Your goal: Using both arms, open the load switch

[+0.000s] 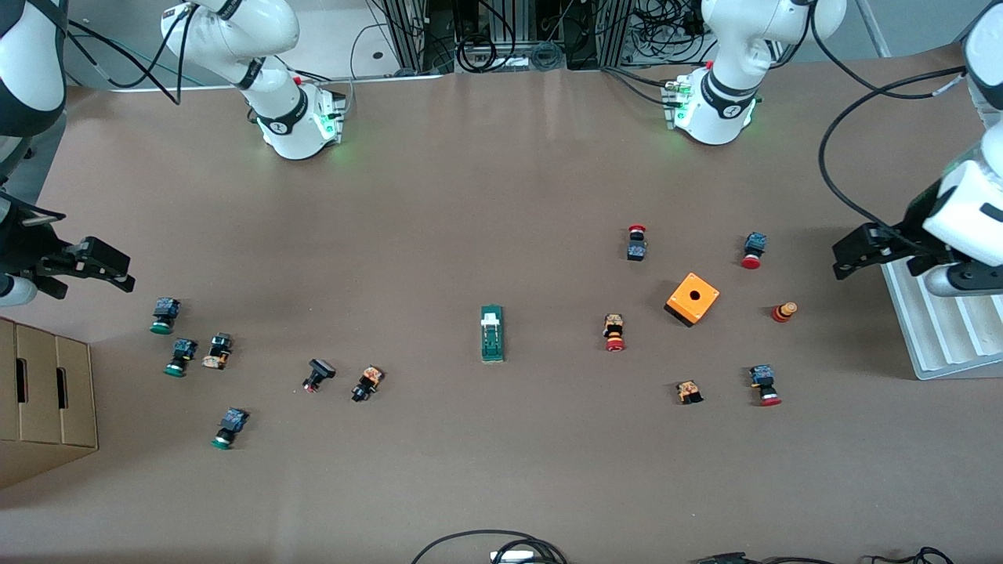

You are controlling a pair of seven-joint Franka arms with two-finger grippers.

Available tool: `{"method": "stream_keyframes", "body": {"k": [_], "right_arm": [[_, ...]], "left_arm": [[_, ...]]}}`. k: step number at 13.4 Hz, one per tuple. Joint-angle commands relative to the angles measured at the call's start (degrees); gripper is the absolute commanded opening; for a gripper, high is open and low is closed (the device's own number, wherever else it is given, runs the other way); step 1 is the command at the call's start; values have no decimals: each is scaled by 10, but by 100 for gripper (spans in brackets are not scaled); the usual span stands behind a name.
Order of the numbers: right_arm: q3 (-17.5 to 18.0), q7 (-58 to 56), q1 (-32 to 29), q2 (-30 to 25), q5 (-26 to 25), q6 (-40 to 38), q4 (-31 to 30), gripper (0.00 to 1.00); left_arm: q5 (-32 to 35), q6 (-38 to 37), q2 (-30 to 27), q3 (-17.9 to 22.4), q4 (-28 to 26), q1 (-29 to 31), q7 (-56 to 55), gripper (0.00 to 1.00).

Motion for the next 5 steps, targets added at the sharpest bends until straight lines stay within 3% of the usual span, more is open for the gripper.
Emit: {"method": "stream_keyframes", "body": {"k": [1, 3, 5], "right_arm": [[0, -2, 0, 0, -12, 1, 5, 100], [0, -3, 0, 1, -13, 1, 5, 100], [0, -3, 0, 1, -13, 2, 5, 100]], "left_arm": [[-8, -4, -14, -34, -8, 42, 12, 100], [-8, -2, -10, -78, -10, 102, 11, 100], [-9, 4, -5, -87, -12, 121, 11, 100]]}}
